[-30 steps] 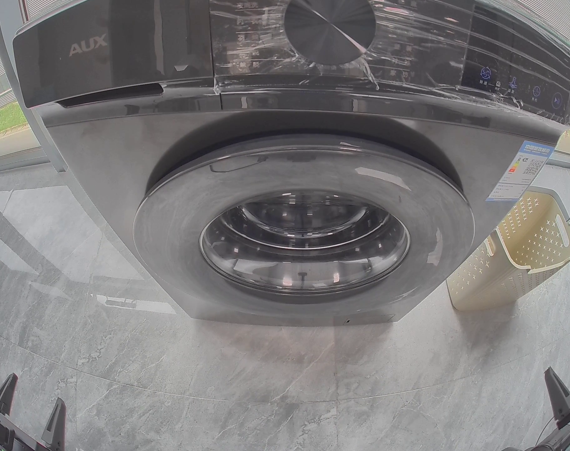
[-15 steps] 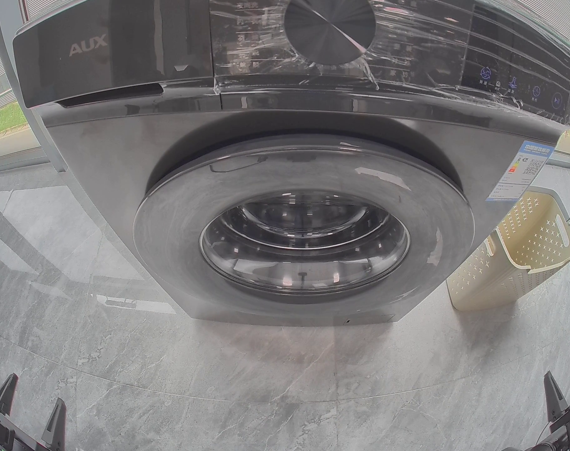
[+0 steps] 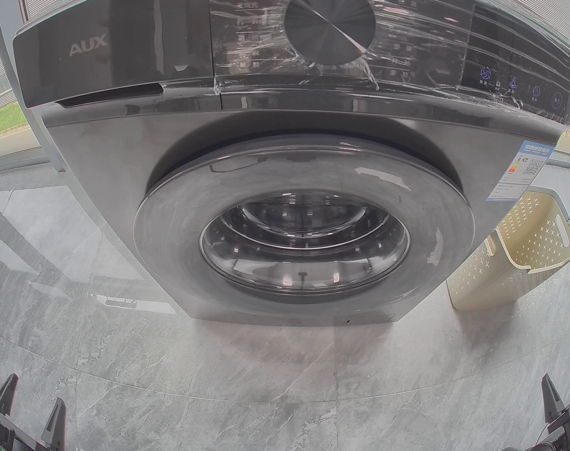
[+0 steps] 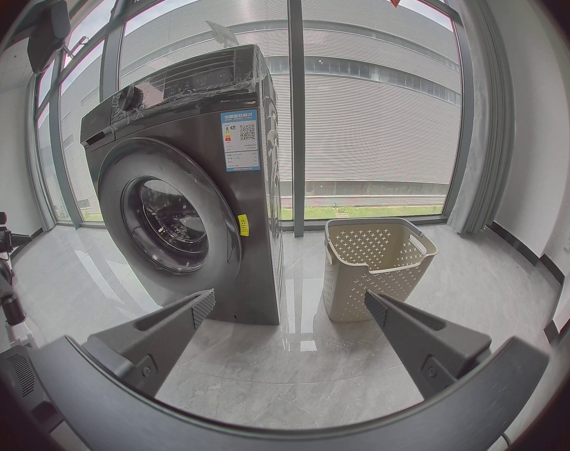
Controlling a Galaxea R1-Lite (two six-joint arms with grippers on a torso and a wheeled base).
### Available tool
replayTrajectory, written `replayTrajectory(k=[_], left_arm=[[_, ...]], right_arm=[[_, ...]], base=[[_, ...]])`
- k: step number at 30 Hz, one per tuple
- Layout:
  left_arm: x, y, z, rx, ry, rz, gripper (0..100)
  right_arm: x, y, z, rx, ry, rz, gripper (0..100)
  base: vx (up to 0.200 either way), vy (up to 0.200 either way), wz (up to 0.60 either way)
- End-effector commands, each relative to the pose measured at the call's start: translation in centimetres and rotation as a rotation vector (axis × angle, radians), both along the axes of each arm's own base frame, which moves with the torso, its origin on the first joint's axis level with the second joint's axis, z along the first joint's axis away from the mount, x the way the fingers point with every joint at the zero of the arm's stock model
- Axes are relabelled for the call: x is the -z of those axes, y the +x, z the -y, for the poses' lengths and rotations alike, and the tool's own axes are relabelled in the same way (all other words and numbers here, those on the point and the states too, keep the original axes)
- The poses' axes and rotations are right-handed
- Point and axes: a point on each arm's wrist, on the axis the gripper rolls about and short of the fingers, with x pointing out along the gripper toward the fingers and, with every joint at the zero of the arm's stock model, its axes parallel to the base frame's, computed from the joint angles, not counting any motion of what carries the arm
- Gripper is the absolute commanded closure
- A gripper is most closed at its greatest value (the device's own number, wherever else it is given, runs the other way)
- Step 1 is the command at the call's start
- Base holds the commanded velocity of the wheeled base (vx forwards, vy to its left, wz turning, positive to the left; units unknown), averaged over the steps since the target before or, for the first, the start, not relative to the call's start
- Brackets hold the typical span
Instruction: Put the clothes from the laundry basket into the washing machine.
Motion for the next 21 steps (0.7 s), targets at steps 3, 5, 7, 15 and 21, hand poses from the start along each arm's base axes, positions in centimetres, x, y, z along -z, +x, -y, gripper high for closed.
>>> replayTrajectory(k=[3,5,7,15,21], left_arm=[[0.43,0.01,0.0,0.001,0.001,-0.001,0],[0.43,0.01,0.0,0.001,0.002,-0.001,0],[0.47,0.02,0.0,0.001,0.009,-0.003,0],[0.48,0.01,0.0,-0.002,0.016,-0.001,0],[0.48,0.01,0.0,-0.002,0.016,-0.001,0]], right_arm=[[0.54,0.04,-0.01,0.0,-0.008,-0.007,0],[0.52,0.04,-0.05,-0.018,-0.019,-0.006,0],[0.51,0.04,-0.13,-0.055,-0.047,-0.004,0],[0.54,0.04,-0.14,-0.06,-0.035,-0.007,0],[0.54,0.04,-0.14,-0.063,-0.036,-0.007,0]], base=[[0.0,0.0,0.0],[0.0,0.0,0.0],[0.0,0.0,0.0],[0.0,0.0,0.0],[0.0,0.0,0.0]])
